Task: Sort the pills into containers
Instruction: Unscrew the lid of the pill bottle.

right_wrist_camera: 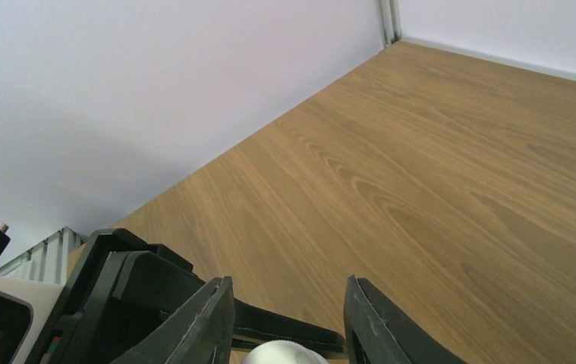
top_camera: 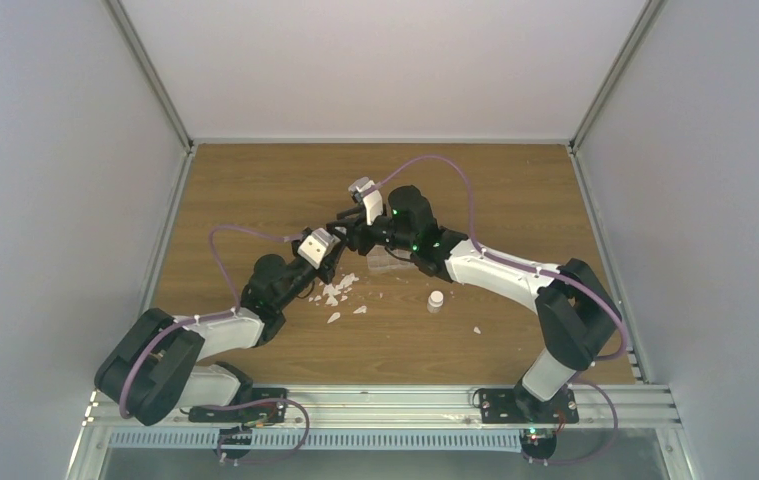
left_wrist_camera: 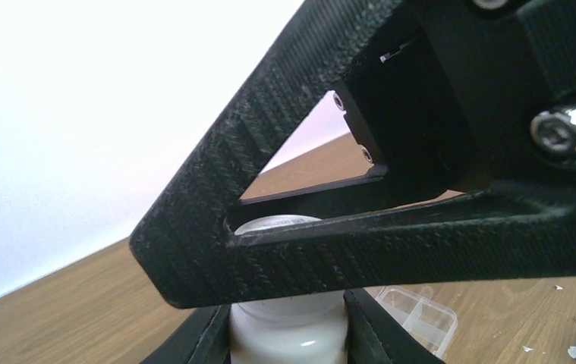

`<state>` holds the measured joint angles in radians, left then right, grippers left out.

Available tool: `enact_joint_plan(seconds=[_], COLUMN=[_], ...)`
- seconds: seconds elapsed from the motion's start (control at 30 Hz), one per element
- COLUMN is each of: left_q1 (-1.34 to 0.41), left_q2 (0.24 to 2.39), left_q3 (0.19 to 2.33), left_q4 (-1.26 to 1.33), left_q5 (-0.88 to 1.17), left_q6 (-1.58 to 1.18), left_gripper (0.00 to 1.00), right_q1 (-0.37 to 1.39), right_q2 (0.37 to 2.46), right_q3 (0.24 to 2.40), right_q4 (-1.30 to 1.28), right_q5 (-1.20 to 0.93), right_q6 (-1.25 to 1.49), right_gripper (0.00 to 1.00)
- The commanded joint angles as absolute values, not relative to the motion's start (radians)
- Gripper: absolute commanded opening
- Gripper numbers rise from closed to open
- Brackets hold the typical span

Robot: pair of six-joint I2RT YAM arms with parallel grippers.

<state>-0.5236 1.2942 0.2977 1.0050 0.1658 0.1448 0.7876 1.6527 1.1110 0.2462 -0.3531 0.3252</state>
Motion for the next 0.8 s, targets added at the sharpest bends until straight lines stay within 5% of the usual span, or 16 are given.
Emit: enact_joint_plan(seconds=[0.0, 0.23, 0.4, 0.6, 0.77], left_q1=[-0.532, -0.532, -0.532, -0.531, -0.528], left_q2=[1.278, 1.258, 1.253, 1.244, 1.214], left_q3=[0.316, 0.31, 0.308, 0.303, 0.285], left_q4=[1.043, 1.038, 1.034, 1.021, 1.026], left_q5=[0.149, 0.148, 0.152, 0.164, 0.175], left_q6=[0.14, 0.138, 0.138, 0.153, 0.155], left_gripper=[0.67, 0.67, 0.67, 0.67, 0.67], right_q1=[0.799, 0.802, 0.804, 0.803, 0.796], right_q2=[1.656, 1.672, 1.68, 1.655, 1.625], right_q3=[1.115, 1.127, 1.135, 1.128, 1.099], right_q4=[0.258, 0.253, 0.248, 0.242, 0.256], right_q5=[-0.372, -0.381, -0.383, -0.375, -0.436], right_q6=[0.329, 0.322, 0.308, 0.217, 0.094], right_gripper=[0.86, 0.77, 0.61, 0.27, 0.25])
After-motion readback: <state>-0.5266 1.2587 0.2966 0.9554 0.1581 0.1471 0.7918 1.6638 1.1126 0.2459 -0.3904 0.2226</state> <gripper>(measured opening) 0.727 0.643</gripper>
